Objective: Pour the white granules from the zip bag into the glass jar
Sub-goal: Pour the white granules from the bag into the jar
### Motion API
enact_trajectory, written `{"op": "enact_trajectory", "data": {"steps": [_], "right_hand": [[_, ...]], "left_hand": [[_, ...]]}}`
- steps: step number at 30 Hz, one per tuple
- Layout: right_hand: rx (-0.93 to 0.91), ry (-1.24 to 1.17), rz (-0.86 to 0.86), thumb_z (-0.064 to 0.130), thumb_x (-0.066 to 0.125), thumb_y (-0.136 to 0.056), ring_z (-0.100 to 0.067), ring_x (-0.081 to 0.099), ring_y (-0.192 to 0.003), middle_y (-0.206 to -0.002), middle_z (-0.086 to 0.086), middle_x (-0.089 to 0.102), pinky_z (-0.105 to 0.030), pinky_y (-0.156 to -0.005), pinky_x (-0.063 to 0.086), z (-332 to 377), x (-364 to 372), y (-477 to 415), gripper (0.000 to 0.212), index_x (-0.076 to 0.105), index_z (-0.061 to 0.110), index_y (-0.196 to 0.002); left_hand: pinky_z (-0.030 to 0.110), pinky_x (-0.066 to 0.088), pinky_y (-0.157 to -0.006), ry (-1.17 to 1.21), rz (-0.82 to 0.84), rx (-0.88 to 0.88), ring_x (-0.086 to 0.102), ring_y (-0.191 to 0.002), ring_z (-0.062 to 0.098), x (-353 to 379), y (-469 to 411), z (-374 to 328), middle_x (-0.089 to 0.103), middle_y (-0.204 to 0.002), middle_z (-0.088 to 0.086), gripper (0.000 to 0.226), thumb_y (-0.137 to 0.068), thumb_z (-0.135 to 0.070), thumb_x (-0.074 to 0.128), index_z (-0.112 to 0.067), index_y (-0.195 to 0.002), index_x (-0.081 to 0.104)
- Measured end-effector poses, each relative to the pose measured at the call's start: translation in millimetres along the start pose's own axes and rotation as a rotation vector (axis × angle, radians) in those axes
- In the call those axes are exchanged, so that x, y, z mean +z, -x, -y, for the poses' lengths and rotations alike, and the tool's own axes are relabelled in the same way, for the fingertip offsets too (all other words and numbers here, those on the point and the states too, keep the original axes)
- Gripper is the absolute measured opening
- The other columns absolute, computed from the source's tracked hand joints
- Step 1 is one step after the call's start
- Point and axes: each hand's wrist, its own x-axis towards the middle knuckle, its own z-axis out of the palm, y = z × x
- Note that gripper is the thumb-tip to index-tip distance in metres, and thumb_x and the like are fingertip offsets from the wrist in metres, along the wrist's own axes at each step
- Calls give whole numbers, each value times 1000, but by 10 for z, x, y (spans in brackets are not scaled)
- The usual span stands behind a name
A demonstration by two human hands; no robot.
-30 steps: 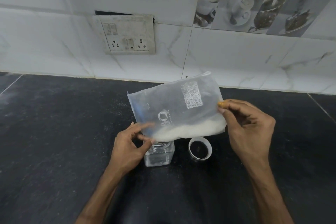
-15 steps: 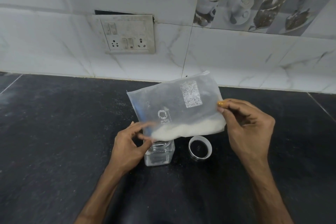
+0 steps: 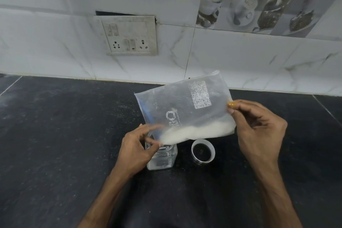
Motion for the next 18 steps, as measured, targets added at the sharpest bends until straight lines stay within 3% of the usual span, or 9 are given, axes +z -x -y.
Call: {"op": "enact_trajectory", "data": {"steps": [8, 11, 15, 18], "right_hand": [[-4, -9, 1, -9, 74, -81, -4, 71, -87, -94, 3, 72, -19, -83, 56, -32, 9, -13, 26, 72, 9, -99], [7, -21, -6, -9, 74, -81, -5, 71, -88, -95, 4, 72, -19, -83, 56, -29, 26, 1, 26, 72, 9, -101], [9, -21, -5, -9, 74, -81, -7, 71, -88, -94, 3, 72, -20, -83, 57, -19, 40, 14, 26, 72, 9, -101], [9, -24, 6, -9, 73, -81, -5, 71, -89, -95, 4, 72, -20, -84, 57, -3, 30, -2, 28, 72, 9, -102]], "left_hand": [[61, 43, -107, 0, -16, -7, 75, -73, 4, -2, 23, -7, 74, -108, -22, 62, -74, 0, 84, -45, -115, 68], [51, 51, -102, -5, -35, -3, 73, -72, 3, 10, 46, -28, 76, -105, -13, 58, -74, 0, 84, -40, -114, 68], [36, 60, -87, 1, -26, 18, 75, -75, 5, 0, 50, -37, 72, -116, -8, 58, -75, 3, 81, -38, -114, 68], [26, 59, -83, -4, -50, 21, 73, -72, 3, 5, 46, -18, 74, -113, -8, 62, -74, 2, 83, -48, -110, 68]]}}
